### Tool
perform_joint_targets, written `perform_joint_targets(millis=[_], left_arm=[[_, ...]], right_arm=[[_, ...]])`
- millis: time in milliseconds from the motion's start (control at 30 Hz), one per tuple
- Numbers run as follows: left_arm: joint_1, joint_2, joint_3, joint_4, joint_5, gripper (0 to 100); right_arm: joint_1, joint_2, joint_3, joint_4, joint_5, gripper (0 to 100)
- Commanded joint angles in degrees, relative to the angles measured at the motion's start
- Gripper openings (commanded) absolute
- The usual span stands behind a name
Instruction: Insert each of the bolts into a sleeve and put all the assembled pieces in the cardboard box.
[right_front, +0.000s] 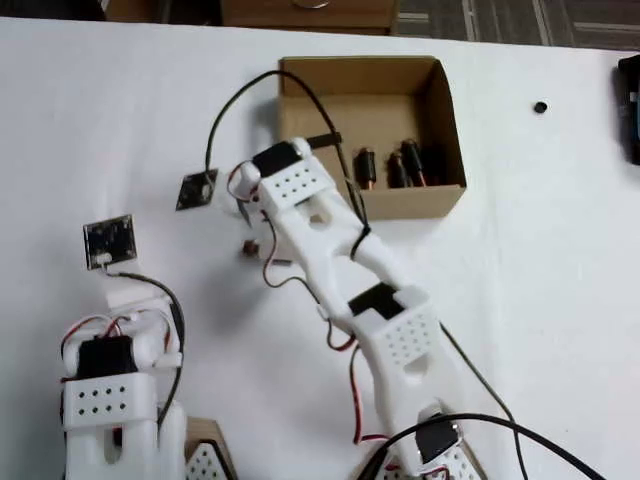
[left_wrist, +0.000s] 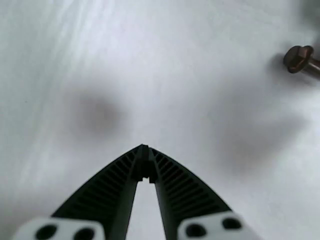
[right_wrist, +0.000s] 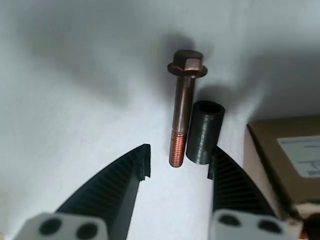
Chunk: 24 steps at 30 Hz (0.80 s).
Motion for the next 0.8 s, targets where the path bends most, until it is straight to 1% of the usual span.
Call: perform_joint_targets(millis=[0, 300, 667, 767], left_arm=[[-0.44, -0.09, -0.22, 0.09, -0.26, 2], [-0.44, -0.09, 0.04, 0.0, -0.26, 2], [-0.44, -0.09, 0.31, -0.7, -0.26, 2], [-0.44, -0.09, 0.31, -0.7, -0.26, 2]], right_arm=[[0.13, 1.63, -4.92, -0.4, 0.35, 17.6], [0.84, 9.89, -15.56, 0.04, 0.44, 17.6], [2.95, 11.65, -18.73, 1.27, 0.44, 17.6], [3.03, 11.3, -19.52, 3.65, 0.44, 17.6]])
